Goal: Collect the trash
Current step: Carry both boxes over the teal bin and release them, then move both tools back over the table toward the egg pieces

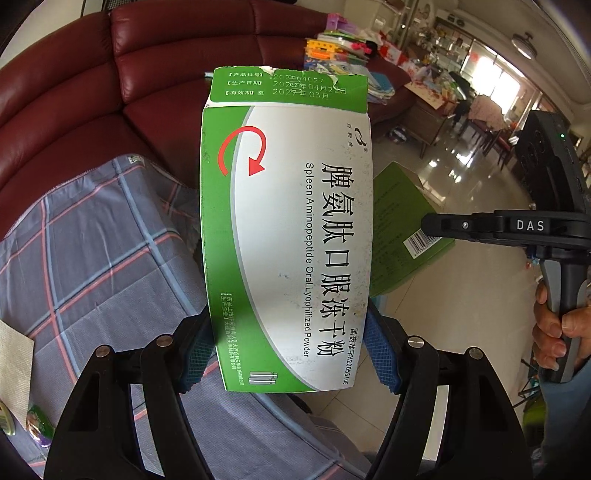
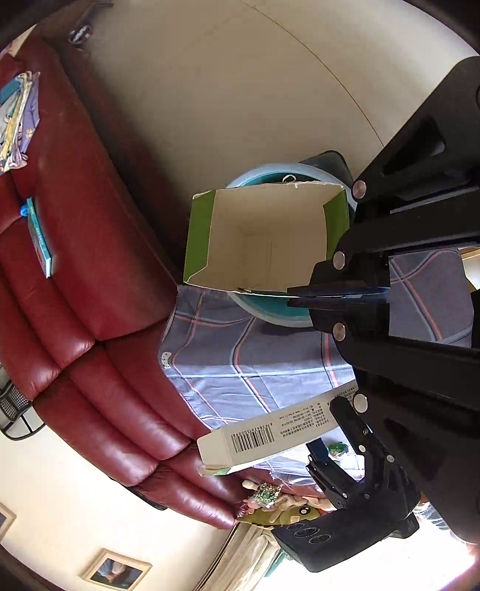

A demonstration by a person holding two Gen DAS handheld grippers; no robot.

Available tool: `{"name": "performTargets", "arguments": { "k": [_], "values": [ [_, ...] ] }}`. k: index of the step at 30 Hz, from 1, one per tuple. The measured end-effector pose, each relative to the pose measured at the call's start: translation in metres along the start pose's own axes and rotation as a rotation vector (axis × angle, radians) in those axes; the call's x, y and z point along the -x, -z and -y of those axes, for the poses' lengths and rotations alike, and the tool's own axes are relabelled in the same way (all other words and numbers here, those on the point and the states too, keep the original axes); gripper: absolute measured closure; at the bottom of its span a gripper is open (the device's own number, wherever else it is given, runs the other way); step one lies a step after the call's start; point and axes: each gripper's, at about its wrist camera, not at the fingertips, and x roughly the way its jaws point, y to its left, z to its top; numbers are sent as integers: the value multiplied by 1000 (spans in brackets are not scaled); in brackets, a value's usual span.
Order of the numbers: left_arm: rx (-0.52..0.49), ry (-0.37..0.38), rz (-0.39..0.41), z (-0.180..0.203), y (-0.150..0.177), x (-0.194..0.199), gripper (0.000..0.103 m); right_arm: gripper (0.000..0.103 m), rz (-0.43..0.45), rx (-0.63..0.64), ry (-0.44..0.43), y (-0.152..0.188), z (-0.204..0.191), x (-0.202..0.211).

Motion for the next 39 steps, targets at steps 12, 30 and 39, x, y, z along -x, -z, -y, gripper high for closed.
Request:
{"name": "performTargets", "arguments": {
  "k": [12,30,39],
  "values": [
    [-5,-9,-114,6,-18,-83,29,102,-31,-60,19,-4,30,-13],
    [72,-26,-117,-23,-15,-79,18,102,-80,-73,44,-14,35,-45],
    [85,-17,-101,-24,-13,-67,9,39,-88,-53,89,-9,27,-52]
  ]
}}
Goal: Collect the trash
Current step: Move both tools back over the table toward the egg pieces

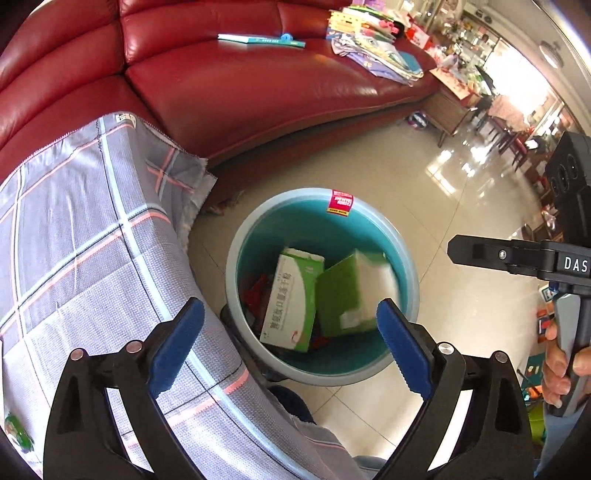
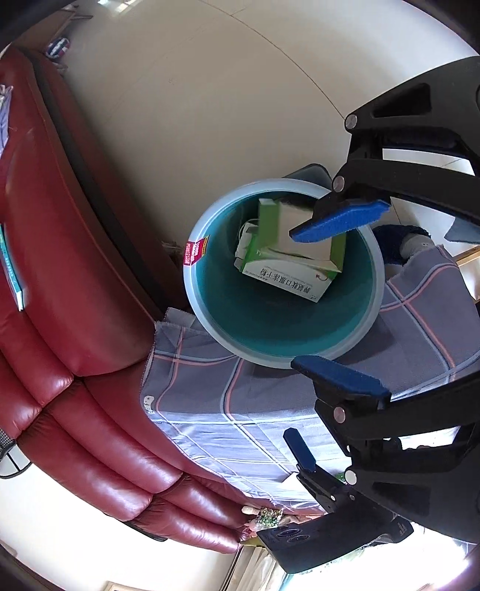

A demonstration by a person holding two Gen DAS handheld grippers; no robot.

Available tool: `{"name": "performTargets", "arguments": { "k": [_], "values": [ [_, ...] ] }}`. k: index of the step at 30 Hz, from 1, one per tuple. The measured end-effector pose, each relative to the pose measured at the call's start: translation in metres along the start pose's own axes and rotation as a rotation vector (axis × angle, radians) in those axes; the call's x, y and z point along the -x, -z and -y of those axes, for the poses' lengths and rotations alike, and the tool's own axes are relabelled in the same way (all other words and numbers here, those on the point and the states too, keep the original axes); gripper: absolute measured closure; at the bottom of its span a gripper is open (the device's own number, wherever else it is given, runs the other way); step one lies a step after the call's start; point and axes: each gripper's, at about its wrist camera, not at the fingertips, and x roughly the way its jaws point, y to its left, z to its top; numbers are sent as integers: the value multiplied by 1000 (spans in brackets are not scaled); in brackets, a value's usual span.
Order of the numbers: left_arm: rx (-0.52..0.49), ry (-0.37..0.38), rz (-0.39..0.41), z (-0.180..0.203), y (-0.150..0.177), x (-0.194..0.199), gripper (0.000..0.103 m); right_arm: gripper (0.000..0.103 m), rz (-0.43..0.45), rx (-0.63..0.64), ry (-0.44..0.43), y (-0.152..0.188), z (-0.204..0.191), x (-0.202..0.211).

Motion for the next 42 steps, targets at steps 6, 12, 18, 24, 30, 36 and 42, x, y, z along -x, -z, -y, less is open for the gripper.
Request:
{"name": "performTargets", "arguments": {
  "k": [6,12,18,24,30,36,42],
  "values": [
    [10,-5,-5,-6,8,5,9,17,-18,5,72,1,-8,-4],
    [31,0,-5,-16,15,12,9,17,-35,4,104,8,-15,-8],
    [54,8,15,-28,24,27,9,17,-41,13,121,13,-30,-9],
    [82,6,39,-41,37,48,9,13,-47,47,137,21,-55,-7],
    [121,-9,73,-60,58,78,7,13,-48,118,147,39,-93,-6],
    [176,-40,112,-91,87,111,7,13,-74,207,134,63,-144,-17],
    [246,-82,155,-133,126,150,6,13,-107,290,112,85,-201,-36]
  ]
}}
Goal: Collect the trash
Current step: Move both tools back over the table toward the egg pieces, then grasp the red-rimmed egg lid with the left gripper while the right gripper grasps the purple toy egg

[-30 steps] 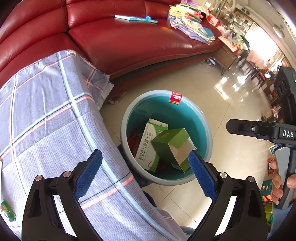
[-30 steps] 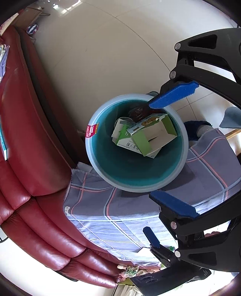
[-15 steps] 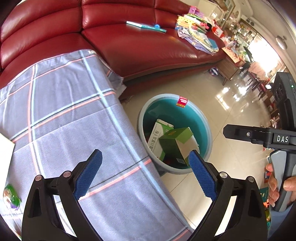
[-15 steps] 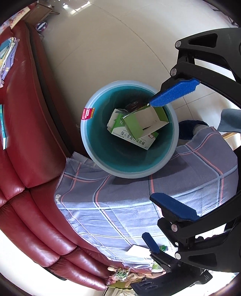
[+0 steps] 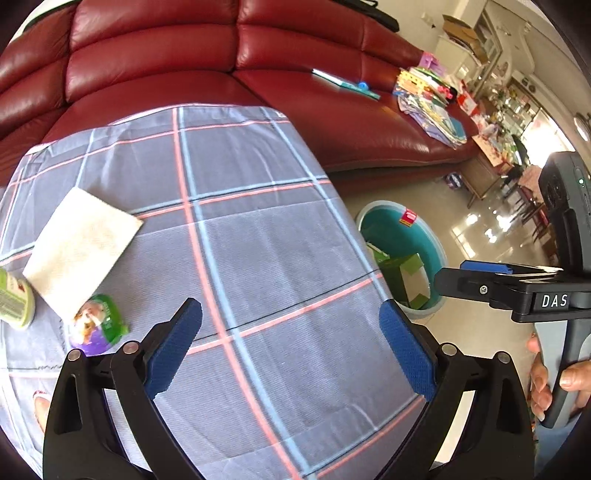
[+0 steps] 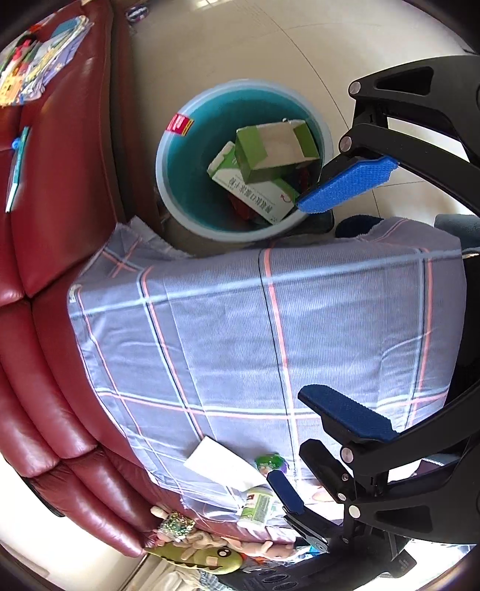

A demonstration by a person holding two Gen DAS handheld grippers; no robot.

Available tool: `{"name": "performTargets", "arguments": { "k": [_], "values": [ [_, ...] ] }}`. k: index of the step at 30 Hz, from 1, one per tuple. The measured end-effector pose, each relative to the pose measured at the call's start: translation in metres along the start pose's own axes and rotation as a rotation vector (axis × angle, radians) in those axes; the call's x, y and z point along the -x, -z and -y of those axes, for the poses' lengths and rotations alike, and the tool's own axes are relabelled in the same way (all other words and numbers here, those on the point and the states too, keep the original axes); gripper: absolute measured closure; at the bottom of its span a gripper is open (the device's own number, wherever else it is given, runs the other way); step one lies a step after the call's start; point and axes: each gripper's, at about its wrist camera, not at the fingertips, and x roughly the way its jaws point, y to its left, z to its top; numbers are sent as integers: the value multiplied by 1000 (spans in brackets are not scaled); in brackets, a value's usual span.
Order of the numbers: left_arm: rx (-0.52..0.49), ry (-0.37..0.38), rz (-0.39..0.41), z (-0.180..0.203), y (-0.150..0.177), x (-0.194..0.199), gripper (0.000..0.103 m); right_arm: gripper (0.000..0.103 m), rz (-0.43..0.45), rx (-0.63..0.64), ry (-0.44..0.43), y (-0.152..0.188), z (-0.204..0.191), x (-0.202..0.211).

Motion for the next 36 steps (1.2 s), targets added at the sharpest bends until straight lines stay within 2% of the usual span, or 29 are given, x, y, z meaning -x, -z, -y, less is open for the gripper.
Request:
{"name": "performTargets", "arguments": {
  "k": [6,13,18,25,33,36],
  "values": [
    [79,-71,30,-63,30,38,6,13,-30,87,-25,4,-65,-18],
    [171,-198,35,-132,71,73,6,13,-81,175,-46,16,-135,-48],
    [264,-223,32,-174,99,86,6,13,-110,226,-49,25,-169,-65],
    [297,-231,2,-188,121,78,6,13,-134,245,-33,41,-183,-81],
    [278,-227,-20,-181,117,63,7,13,-155,245,-24,43,-184,-92],
    [274,-248,-23,-178,114,58,7,13,-153,241,-27,41,-184,-93]
  ]
}}
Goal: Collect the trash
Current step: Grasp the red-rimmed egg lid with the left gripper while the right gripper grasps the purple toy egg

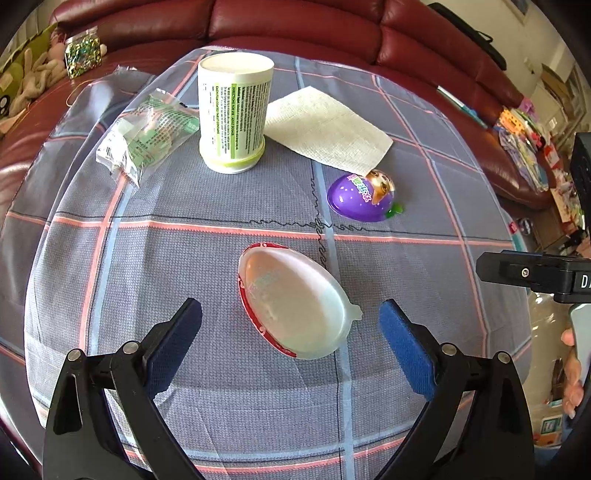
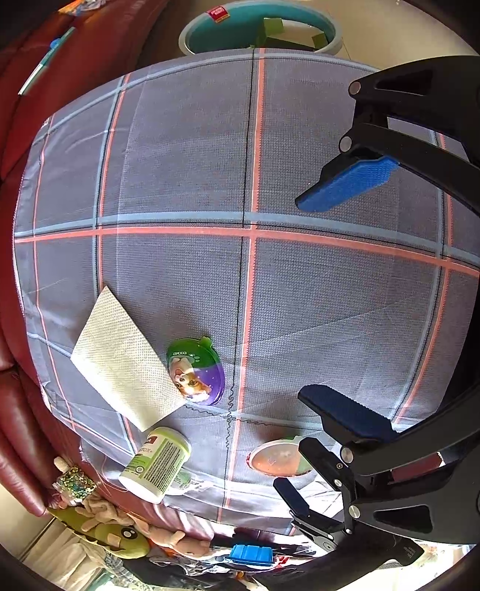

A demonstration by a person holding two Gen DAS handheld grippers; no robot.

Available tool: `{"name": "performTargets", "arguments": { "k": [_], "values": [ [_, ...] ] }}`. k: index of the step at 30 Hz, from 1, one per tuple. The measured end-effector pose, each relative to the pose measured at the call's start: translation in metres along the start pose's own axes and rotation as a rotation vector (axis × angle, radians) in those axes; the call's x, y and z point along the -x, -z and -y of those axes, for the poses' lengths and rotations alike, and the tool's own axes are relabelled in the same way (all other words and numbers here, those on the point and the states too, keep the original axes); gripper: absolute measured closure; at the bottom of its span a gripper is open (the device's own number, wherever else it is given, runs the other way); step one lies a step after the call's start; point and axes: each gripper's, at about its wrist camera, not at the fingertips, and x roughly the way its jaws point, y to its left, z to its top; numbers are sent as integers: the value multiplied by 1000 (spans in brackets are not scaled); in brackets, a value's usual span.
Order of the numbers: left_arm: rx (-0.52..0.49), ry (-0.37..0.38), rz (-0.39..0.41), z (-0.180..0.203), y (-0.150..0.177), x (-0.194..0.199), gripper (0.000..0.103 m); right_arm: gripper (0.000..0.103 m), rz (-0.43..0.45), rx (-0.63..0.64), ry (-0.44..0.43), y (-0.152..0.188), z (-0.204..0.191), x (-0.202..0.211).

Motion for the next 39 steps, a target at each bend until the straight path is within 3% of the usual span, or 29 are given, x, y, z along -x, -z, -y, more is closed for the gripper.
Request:
{"name": "performTargets", "arguments": {
  "k": [3,5,10,20,22,31,37,39],
  "values": [
    [-2,-7,-7,4,-2,-4,16,13,2,-3,1,-2,1,-1],
    [-13,-15,-18,6,-3,-9,35,13,3,-11,5,-3,2,-2],
    [-35,-30,-9,4,-3,-12,45,13,4,-17,13,-7,4,-4],
    [20,21,18,-30,-16,-4,54,14,59,81,-2,-34,-33,-18],
    [23,28,25,-36,-19,-3,55,23,69,120,8,-41,-45,-25],
    [61,65,20,-57,-19,-1,56,23,58,277,52,-61,-85,-56],
    [78,64,21,-66,-17,-1,56,23,37,306,80,-63,-90,-71],
    [84,70,21,-68,-16,0,55,27,31,312,88,-61,-91,-74]
  ]
}}
